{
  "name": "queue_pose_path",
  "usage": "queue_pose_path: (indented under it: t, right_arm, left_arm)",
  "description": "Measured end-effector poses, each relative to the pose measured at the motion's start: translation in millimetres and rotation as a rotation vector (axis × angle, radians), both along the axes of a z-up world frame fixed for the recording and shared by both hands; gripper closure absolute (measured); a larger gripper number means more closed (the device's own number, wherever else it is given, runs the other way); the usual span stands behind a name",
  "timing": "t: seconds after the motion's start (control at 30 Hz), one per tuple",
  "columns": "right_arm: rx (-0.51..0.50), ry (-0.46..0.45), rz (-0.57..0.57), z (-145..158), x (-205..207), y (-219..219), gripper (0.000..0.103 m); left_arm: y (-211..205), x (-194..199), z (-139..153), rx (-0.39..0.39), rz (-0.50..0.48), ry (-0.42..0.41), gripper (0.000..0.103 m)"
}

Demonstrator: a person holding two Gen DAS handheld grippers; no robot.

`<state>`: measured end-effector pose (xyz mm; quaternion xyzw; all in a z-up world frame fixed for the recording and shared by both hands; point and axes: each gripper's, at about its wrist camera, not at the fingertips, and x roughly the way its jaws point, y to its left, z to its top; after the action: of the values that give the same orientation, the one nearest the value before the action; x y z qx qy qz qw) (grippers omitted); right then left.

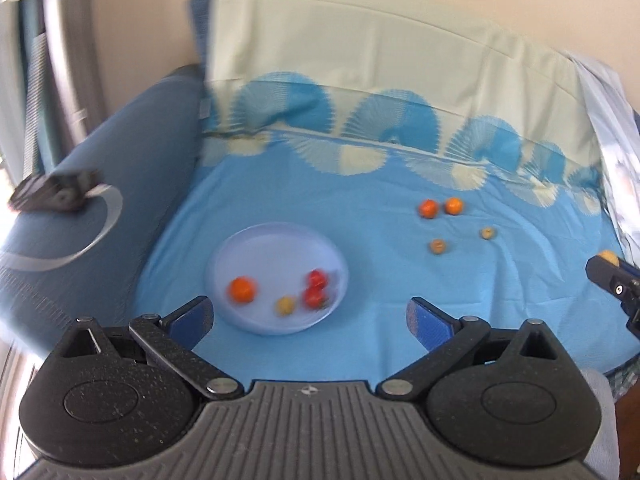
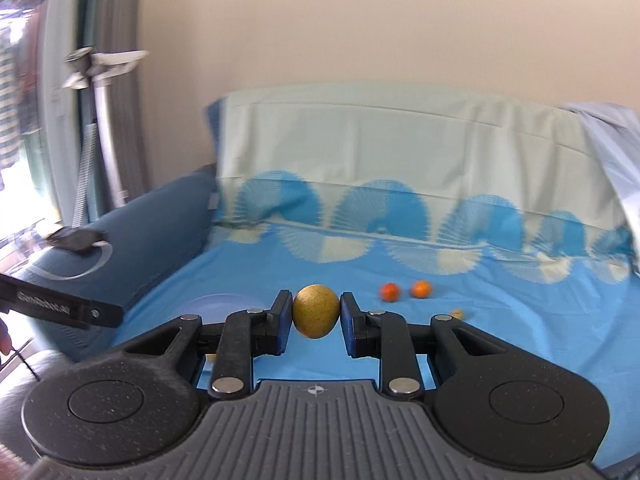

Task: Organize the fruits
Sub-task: 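Grasp a small orange fruit with the left gripper, holding the yellow fruit in the right, then carry both fruits over the plate and open both grippers to drop them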

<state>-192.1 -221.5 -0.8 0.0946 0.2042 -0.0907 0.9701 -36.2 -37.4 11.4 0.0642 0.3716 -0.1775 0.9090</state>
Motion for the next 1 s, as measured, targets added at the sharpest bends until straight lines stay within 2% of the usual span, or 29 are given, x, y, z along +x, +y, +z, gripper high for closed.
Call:
queue_pose_path:
  t: [0.1, 0.17, 0.37, 0.6, 0.67, 0.7, 0.73, 0.77, 0.8, 0.83, 0.87, 1.0]
  right_arm:
    - [0.035, 0.033, -0.092, -21.3, 10.3, -41.1, 0.076]
    - [0.052, 0.054, -0.143, -38.8, 17.6, -66.5, 0.076]
    - [0.131, 0.108, -0.232, -91.0, 44.5, -129.4, 0.076]
    - [0.161, 0.162, -0.255, -145.9, 92.6, -179.1, 0.076]
    - [0.172, 0.177, -0.257, -159.5, 106.4, -189.1, 0.076]
    - [0.173, 0.183, -0.258, -165.4, 113.3, -192.5, 0.076]
    - [0.173, 0.189, -0.257, -170.9, 119.8, -195.2, 0.076]
    - [0.173, 0.196, -0.257, -174.8, 125.9, -197.5, 0.076]
    - [0.175, 0.201, -0.254, -179.0, 131.1, -198.8, 0.076]
    - [0.174, 0.207, -0.25, -182.6, 136.1, -199.1, 0.076]
    - [0.173, 0.215, -0.247, -184.9, 140.2, -199.1, 0.076]
    - [0.186, 0.227, -0.222, -182.0, 143.9, -189.6, 0.076]
  left_arm:
    - [-63.8, 30.3, -14.8, 0.053, -0.067, 0.017, 0.0]
    - [-110.8, 54.2, -35.6, 0.087, -0.105, 0.039, 0.0]
    - [-225.6, 127.3, -119.5, 0.149, -0.131, 0.114, 0.0]
    - [-287.1, 191.3, -191.9, 0.2, -0.105, 0.182, 0.001]
    - [-295.6, 202.3, -208.5, 0.215, -0.107, 0.203, 0.006]
    - [-298.2, 207.3, -216.7, 0.221, -0.112, 0.221, 0.017]
    - [-298.6, 210.0, -222.3, 0.218, -0.122, 0.243, 0.033]
    - [-298.4, 211.4, -224.7, 0.201, -0.126, 0.246, 0.034]
    - [-298.5, 209.3, -222.6, 0.185, -0.138, 0.218, 0.063]
    - [-301.5, 208.0, -220.6, 0.198, -0.168, 0.209, 0.074]
    - [-302.7, 206.7, -217.8, 0.209, -0.18, 0.206, 0.074]
    - [-283.1, 188.5, -189.4, 0.173, -0.189, 0.204, 0.074]
